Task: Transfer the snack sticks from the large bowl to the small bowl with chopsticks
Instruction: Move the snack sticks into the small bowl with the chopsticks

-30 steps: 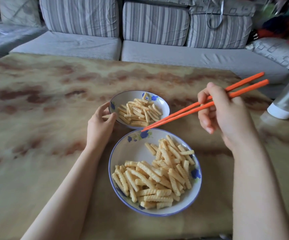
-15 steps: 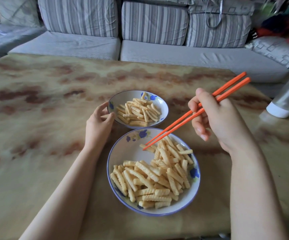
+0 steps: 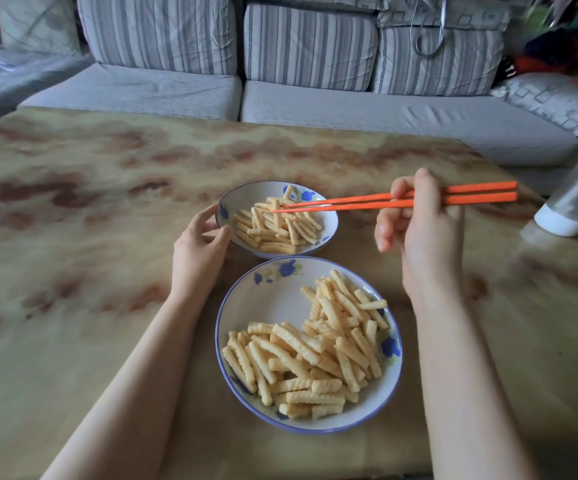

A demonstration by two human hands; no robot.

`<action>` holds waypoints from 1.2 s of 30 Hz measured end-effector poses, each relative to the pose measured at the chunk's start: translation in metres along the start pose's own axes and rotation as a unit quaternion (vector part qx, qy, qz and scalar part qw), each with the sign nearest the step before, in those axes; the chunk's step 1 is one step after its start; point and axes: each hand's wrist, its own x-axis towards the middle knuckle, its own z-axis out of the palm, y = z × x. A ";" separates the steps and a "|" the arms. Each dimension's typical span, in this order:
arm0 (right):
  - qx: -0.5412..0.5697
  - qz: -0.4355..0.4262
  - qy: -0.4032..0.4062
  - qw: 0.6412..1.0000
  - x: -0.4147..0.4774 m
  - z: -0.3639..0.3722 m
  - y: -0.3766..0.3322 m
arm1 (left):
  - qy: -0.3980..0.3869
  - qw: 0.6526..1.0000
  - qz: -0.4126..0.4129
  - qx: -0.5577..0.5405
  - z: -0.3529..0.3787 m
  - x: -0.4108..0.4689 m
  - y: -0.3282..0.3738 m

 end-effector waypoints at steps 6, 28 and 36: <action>-0.065 -0.008 -0.038 0.997 0.002 0.005 0.017 | 0.001 1.000 0.003 0.002 0.000 0.001 -0.001; -0.249 0.031 -0.181 0.951 -0.006 -0.032 -0.041 | 0.005 1.000 0.011 0.013 0.000 0.002 0.000; -0.221 0.026 -0.150 0.963 -0.006 -0.024 -0.033 | 0.004 1.000 0.012 0.022 -0.001 0.001 0.000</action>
